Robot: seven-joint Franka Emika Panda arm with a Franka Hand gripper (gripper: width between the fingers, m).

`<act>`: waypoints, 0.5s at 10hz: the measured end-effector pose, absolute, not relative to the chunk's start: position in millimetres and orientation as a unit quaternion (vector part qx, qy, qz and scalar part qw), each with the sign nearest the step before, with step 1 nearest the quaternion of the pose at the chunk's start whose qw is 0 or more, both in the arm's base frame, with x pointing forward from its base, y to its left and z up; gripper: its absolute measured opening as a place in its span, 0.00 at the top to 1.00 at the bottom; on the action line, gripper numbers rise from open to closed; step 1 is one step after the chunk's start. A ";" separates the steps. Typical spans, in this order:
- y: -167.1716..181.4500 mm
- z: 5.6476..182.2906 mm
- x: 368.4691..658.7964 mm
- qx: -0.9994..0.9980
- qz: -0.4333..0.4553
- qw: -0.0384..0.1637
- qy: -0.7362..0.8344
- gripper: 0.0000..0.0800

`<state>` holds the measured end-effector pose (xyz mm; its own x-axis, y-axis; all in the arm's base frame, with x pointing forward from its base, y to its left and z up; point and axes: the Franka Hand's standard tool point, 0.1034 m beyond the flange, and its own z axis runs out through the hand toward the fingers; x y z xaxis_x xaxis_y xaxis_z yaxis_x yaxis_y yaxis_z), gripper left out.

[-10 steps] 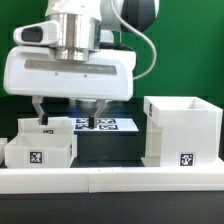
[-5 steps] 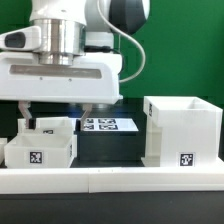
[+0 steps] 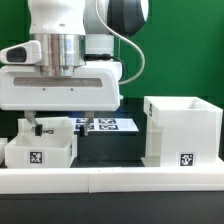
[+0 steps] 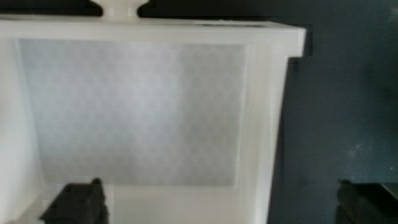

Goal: Assemble drawer

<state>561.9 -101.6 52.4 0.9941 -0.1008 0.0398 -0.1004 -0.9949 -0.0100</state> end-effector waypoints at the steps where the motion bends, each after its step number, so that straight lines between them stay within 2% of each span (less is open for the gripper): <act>1: -101.6 52.3 561.9 -0.999 -0.020 0.004 0.050 0.19; 3: -101.3 51.2 560.7 -0.998 -0.019 0.005 0.055 0.19; 5: -96.3 40.6 551.1 -0.995 -0.009 0.022 0.093 0.19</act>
Offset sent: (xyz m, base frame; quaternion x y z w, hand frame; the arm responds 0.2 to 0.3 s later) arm -0.0142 0.0115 -0.0094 0.0487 -0.0119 0.0847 0.9951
